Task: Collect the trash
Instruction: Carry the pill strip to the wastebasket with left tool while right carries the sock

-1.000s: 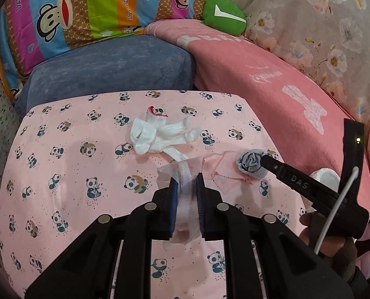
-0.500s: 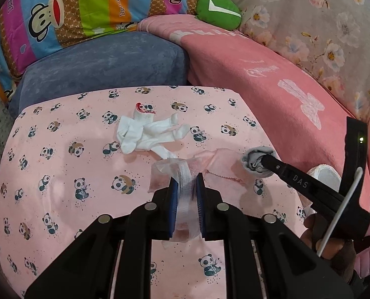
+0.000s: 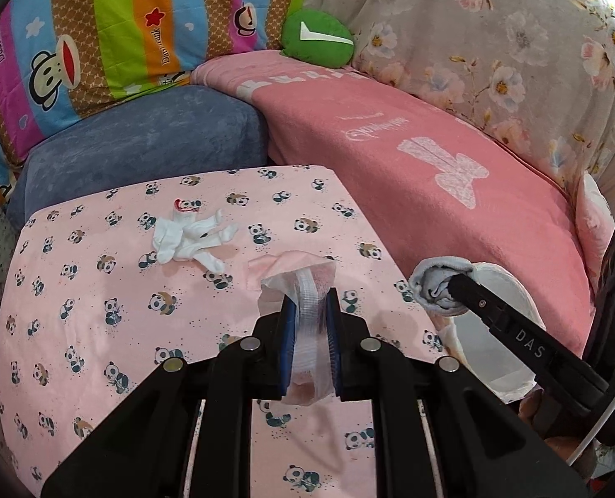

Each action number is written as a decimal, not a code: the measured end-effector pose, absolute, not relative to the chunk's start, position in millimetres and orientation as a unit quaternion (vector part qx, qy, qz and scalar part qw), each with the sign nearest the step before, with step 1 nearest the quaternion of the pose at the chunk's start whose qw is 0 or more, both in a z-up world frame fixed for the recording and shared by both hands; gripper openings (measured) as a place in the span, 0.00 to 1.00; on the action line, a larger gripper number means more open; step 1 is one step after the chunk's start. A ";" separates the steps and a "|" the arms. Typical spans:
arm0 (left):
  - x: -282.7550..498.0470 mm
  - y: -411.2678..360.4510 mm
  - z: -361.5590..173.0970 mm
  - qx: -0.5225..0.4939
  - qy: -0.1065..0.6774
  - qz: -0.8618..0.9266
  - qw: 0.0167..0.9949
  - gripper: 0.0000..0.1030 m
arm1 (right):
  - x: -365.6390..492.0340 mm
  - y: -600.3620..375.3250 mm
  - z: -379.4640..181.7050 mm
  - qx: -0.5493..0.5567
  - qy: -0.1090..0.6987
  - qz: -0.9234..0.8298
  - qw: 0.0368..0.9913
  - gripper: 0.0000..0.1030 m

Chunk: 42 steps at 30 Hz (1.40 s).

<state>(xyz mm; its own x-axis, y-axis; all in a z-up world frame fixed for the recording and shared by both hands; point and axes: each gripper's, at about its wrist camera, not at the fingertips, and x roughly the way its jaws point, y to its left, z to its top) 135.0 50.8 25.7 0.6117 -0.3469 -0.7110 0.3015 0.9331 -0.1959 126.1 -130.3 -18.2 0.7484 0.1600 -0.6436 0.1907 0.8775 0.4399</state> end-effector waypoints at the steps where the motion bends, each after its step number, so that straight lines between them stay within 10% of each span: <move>1: 130.3 44.4 28.6 -0.025 0.400 -0.186 0.897 0.14 | 122.2 -133.4 -17.2 0.248 0.353 -0.009 0.902 0.15; 35: 69.5 -169.3 53.4 0.082 0.364 -0.372 0.850 0.16 | -16.6 -311.2 -24.5 0.330 0.294 -0.138 0.886 0.15; 39: 75.8 -172.7 45.2 0.076 0.374 -0.359 0.852 0.50 | -17.3 -318.2 -30.0 0.332 0.297 -0.142 0.884 0.16; 42: 77.1 -169.2 42.8 0.072 0.372 -0.352 0.856 0.55 | -16.0 -322.2 -34.2 0.334 0.300 -0.144 0.882 0.16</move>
